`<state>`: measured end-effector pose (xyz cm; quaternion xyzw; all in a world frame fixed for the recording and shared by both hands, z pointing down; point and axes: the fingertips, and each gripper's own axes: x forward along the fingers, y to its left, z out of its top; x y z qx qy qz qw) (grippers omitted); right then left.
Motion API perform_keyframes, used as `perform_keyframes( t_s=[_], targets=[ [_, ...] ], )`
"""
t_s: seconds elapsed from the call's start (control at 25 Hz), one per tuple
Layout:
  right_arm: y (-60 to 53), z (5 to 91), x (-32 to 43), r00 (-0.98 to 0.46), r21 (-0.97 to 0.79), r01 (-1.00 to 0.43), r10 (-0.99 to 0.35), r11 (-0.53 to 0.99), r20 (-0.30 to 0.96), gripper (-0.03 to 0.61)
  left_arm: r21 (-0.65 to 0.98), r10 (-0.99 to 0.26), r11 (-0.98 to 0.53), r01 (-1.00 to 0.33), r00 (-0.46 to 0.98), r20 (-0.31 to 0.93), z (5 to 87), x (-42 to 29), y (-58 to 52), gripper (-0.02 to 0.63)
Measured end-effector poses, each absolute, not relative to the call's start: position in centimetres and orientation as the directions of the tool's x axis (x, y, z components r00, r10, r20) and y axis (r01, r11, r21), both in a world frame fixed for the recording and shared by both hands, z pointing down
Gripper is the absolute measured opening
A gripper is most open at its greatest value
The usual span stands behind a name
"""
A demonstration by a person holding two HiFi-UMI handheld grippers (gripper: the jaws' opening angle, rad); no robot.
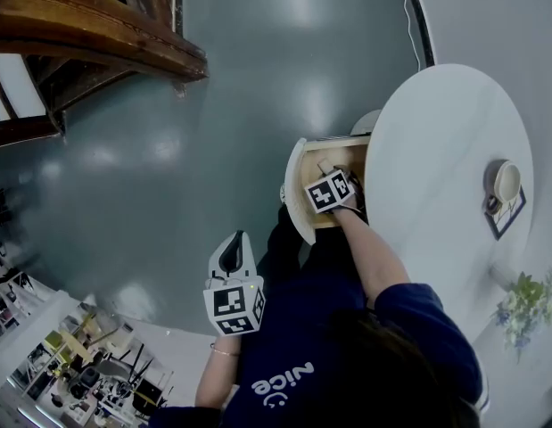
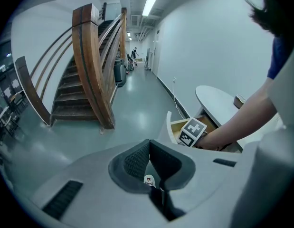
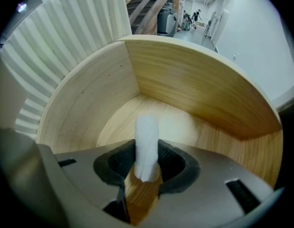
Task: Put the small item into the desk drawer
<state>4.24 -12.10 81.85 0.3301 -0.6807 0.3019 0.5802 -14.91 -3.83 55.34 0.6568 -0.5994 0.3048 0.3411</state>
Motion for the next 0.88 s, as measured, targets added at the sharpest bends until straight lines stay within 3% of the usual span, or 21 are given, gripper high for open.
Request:
perform_keyframes(
  t_s=[0.24,0.36,0.44,0.88],
  targets=[
    [-12.2,82.0,4.1,-0.124,-0.042,-0.803,-0.097,0.594,0.988,0.150,0.082,-0.579,-0.051,-0.995,0.096,0.810,55.5,-15.1,-3.7,0.005],
    [-12.0,81.6,3.5,-0.156,-0.079,-0.808,-0.084,0.584,0.984,0.230,0.087,-0.583,-0.057,-0.995,0.103,0.806,55.4,-15.1,-3.9,0.005],
    [-11.9,81.1,2.9,-0.171,-0.087,-0.806,-0.090,0.586,0.981,0.247,0.089,-0.588,-0.063,-0.994,0.110,0.802,55.4,-15.0,-4.1,0.005],
    [-12.5,77.1,1.5,-0.189,-0.074,-0.807,-0.137,0.586,0.973,0.267,0.114,-0.639,-0.062,-0.992,0.127,0.759,54.2,-14.9,-5.7,0.005]
  ],
)
